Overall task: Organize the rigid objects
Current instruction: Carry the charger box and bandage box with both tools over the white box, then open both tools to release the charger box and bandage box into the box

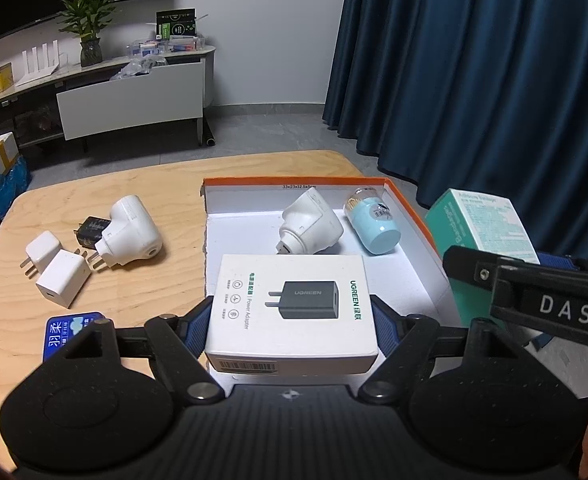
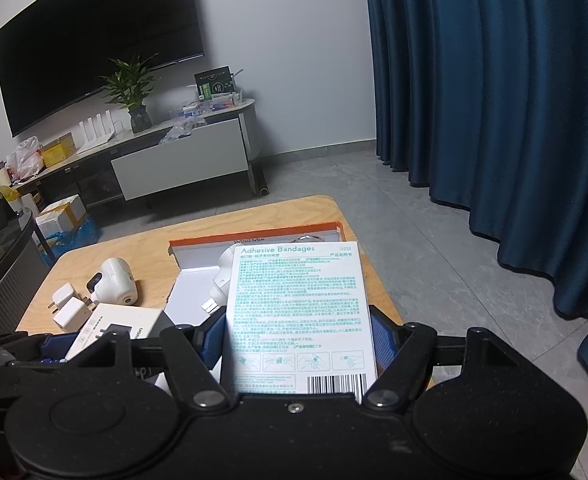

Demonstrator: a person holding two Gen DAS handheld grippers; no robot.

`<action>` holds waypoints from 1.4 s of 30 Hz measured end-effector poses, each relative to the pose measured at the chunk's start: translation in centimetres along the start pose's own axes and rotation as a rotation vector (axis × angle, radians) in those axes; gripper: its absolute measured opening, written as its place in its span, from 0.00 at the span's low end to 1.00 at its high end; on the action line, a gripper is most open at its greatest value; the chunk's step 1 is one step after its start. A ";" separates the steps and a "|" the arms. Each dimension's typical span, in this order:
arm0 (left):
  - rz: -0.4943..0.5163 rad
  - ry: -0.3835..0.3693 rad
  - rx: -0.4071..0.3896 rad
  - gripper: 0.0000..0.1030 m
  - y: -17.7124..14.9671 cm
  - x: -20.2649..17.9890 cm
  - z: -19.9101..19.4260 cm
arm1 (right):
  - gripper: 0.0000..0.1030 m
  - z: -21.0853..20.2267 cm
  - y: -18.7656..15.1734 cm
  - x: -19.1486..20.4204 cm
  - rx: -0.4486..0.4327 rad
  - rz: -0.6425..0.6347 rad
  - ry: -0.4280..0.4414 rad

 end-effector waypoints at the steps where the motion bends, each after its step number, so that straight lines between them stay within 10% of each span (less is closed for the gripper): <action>1: 0.001 -0.001 0.001 0.76 0.0 0.0 0.1 | 0.82 0.2 0.1 0.1 0.003 -0.002 0.000; 42: 0.016 -0.026 0.063 0.76 0.8 -0.7 4.3 | 0.86 6.3 2.7 0.4 0.043 -0.032 -0.014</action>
Point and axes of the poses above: each gripper's, at about its wrist camera, not at the fingertips, and z roughly the way its jaws point, x to its left, y to its top, the point moved 3 cm from there along z, roughly the way its jaws point, and after that the axes turned 15 degrees about z, right-handed, at the moved point
